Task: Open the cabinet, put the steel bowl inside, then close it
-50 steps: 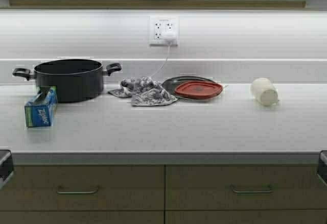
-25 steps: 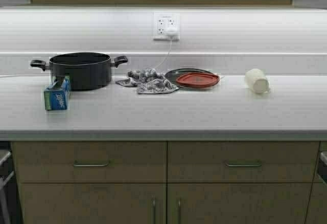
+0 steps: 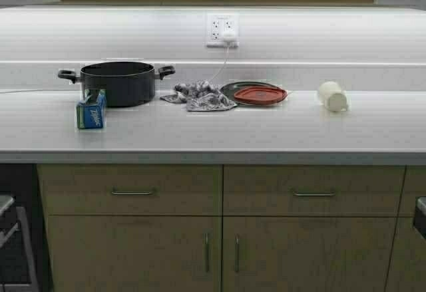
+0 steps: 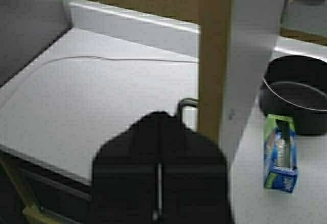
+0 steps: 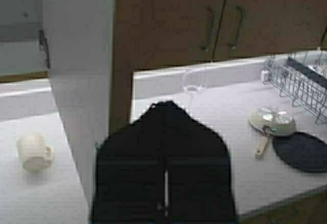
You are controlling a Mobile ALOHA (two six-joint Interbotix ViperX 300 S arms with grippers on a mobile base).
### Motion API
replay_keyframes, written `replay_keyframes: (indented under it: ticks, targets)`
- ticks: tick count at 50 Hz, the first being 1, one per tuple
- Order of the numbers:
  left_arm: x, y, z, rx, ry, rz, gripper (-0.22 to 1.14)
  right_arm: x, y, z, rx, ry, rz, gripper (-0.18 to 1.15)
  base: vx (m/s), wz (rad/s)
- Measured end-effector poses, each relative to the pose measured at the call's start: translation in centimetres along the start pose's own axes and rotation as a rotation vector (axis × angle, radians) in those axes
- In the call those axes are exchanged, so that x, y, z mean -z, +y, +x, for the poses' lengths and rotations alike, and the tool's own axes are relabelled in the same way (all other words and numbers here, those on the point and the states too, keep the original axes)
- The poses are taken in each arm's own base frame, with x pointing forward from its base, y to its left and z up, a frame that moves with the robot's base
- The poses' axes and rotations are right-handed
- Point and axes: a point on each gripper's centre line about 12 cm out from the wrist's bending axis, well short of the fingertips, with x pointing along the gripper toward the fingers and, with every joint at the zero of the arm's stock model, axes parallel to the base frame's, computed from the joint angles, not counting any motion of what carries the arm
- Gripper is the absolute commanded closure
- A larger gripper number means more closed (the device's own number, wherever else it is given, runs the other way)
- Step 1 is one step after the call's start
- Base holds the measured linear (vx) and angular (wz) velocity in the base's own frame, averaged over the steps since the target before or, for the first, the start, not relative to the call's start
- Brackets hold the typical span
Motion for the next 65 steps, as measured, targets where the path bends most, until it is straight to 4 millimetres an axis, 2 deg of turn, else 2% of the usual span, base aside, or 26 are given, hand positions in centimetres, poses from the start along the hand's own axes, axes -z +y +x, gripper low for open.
replay_keyframes:
  ticks: [8, 15, 19, 24, 30, 36, 46, 53, 60, 65]
  targets:
    - [-0.3, 0.7, 5.4, -0.018, 0.004, -0.005, 0.87, 1.4, 0.5, 4.0, -0.014, 0.054, 0.01, 0.9, -0.07, -0.01]
    - [0.6, 0.5, 9.9, -0.005, 0.015, -0.035, 0.88, 1.5, 0.9, 6.2, -0.029, 0.04, 0.046, 0.9, -0.02, -0.02]
    - [1.6, 0.3, 11.4, 0.002, 0.036, -0.07, 0.87, 1.1, 0.9, 7.0, -0.032, 0.025, 0.053, 0.9, 0.0, -0.02]
    - [2.1, -0.6, 11.9, 0.021, 0.047, -0.097, 0.87, 0.8, 1.4, 7.8, -0.048, 0.014, 0.052, 0.9, 0.01, -0.01]
    - [2.0, -2.3, 11.8, 0.061, 0.033, -0.084, 0.88, 1.3, 2.5, 9.1, -0.07, 0.028, 0.051, 0.9, 0.01, 0.01]
    - [2.8, -4.2, 11.3, 0.106, 0.042, -0.074, 0.88, 1.4, 3.4, 9.2, -0.091, 0.033, 0.051, 0.9, 0.0, 0.01]
    - [2.8, -9.1, 8.3, 0.232, 0.008, -0.055, 0.87, 1.1, 6.1, 8.7, -0.158, 0.025, 0.042, 0.9, 0.0, 0.0]
    - [2.4, -9.8, 6.0, 0.266, -0.02, -0.056, 0.87, 0.9, 9.7, 6.8, -0.253, 0.014, 0.025, 0.9, 0.0, 0.0]
    - [2.4, -9.8, 3.8, 0.283, -0.043, -0.065, 0.87, 0.3, 13.8, 3.1, -0.382, -0.017, -0.017, 0.9, 0.0, 0.01]
    - [2.8, -10.3, 2.4, 0.31, -0.051, -0.059, 0.87, 0.2, 14.6, 1.0, -0.424, -0.032, -0.013, 0.9, 0.01, 0.03]
